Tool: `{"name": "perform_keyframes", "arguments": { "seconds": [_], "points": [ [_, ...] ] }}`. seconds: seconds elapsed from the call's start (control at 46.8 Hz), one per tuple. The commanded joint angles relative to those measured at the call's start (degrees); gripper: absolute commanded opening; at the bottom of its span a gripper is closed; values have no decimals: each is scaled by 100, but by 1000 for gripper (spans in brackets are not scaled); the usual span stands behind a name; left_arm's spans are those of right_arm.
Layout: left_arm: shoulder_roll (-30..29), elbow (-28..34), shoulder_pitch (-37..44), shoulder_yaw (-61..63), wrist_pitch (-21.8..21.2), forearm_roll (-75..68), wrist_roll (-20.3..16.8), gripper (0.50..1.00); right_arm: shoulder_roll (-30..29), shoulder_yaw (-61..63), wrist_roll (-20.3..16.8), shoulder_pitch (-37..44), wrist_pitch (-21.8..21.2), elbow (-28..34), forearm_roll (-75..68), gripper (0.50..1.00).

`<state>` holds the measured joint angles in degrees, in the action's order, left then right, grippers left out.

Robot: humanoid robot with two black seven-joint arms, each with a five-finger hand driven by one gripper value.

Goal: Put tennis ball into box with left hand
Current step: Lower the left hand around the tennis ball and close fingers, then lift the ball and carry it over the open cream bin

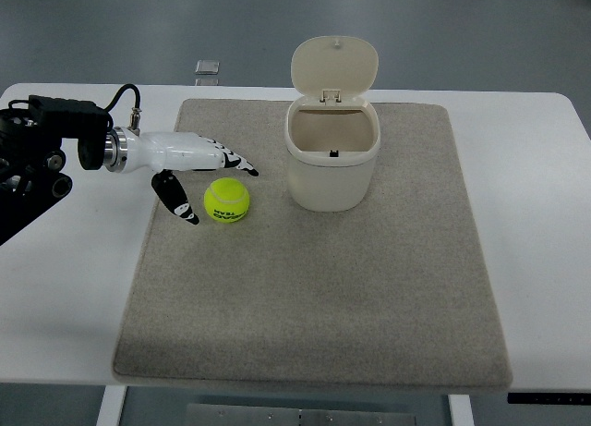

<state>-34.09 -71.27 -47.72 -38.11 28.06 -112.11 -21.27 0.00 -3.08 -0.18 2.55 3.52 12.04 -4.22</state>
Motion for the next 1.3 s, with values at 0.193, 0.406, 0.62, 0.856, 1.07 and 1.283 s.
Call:
{"name": "perform_keyframes", "arguments": {
  "seconds": [0.193, 0.406, 0.62, 0.856, 1.07, 1.283],
  "points": [
    [113, 69, 0, 84, -248, -276, 17, 973, 0, -9, 0, 0, 0, 0, 0, 913],
    [122, 122, 0, 119, -266, -285, 8, 877, 0, 0, 0, 0, 0, 0, 0, 913],
    [149, 113, 0, 189, -310, -285, 8, 665, 0, 0, 0, 0, 0, 0, 0, 913],
    [131, 52, -18, 189, -336, -268, 0, 500, 0, 0, 0, 0, 0, 0, 0, 913],
    [-360, -378, -9, 102, -740, -180, -9, 500, 0, -9, 0, 0, 0, 0, 0, 913],
    [-1038, -985, -290, 93, -1522, -197, -18, 500, 0, -9, 0, 0, 0, 0, 0, 913]
  ]
}}
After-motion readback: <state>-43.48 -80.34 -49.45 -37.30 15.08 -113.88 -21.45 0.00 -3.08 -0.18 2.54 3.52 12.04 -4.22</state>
